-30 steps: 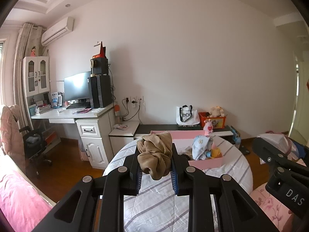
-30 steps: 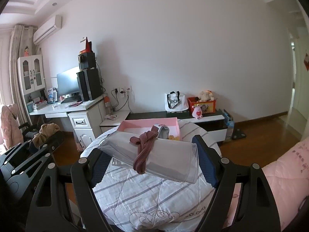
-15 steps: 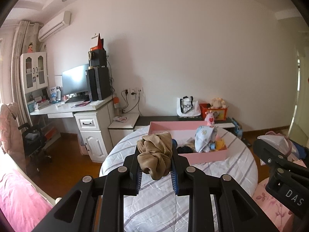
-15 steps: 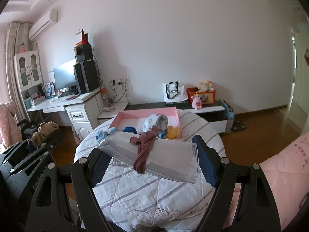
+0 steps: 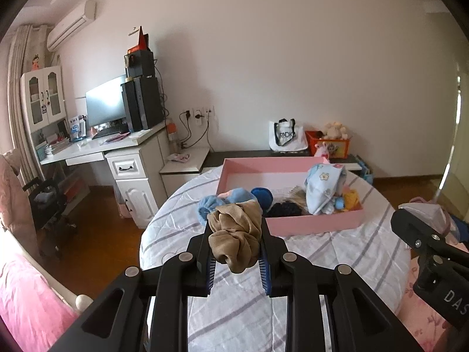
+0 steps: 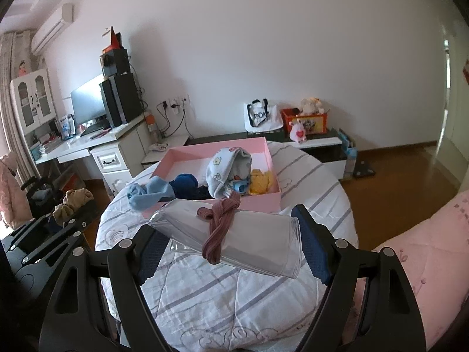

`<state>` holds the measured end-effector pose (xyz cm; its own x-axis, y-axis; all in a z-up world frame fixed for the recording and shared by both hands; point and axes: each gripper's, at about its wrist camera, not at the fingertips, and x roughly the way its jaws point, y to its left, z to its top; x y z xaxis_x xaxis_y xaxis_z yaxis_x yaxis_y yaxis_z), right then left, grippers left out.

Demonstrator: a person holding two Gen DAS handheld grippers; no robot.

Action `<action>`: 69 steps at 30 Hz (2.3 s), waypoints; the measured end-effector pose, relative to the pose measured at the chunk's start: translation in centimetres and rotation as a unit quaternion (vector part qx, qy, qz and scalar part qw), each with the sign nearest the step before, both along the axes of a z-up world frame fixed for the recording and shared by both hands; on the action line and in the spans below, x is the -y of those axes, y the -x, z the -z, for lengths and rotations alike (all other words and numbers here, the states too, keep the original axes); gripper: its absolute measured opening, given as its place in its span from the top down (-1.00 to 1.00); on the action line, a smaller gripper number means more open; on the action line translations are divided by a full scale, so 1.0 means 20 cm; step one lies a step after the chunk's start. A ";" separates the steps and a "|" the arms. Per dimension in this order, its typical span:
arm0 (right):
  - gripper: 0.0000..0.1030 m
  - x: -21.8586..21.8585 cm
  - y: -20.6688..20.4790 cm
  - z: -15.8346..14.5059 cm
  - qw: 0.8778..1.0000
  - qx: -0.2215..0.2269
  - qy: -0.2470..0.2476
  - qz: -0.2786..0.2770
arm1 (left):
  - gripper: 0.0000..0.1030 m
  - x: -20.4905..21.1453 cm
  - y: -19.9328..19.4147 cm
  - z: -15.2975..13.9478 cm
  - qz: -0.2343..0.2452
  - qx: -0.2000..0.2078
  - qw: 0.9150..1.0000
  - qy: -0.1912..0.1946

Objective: Organize soft objects
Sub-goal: 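Lower the bag and scrunchie into the pink tray and open both tools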

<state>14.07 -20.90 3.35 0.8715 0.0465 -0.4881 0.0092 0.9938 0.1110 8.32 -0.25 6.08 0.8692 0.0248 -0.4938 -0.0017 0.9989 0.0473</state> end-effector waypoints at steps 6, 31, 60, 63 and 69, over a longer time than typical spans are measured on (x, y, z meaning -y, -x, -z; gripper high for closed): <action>-0.52 0.01 -0.12 -0.01 1.000 0.002 0.003 0.001 | 0.58 0.02 -0.23 -0.04 0.000 0.004 1.000 -0.004; -0.52 0.09 -1.07 -0.14 0.998 -0.027 0.040 -0.032 | 0.59 0.11 -1.60 0.00 0.027 -0.047 0.998 -0.040; -0.53 0.19 -1.78 0.40 0.973 -0.216 0.060 -0.057 | 0.58 -0.10 -2.95 0.35 0.114 -0.203 0.972 0.022; -0.56 0.20 -1.77 0.39 0.974 -0.212 0.053 -0.057 | 0.55 -0.11 -2.94 0.37 0.113 -0.198 0.973 0.022; -0.80 0.20 -1.74 0.36 0.979 -0.190 0.039 -0.059 | 0.52 -0.10 -2.92 0.43 0.110 -0.202 0.973 0.024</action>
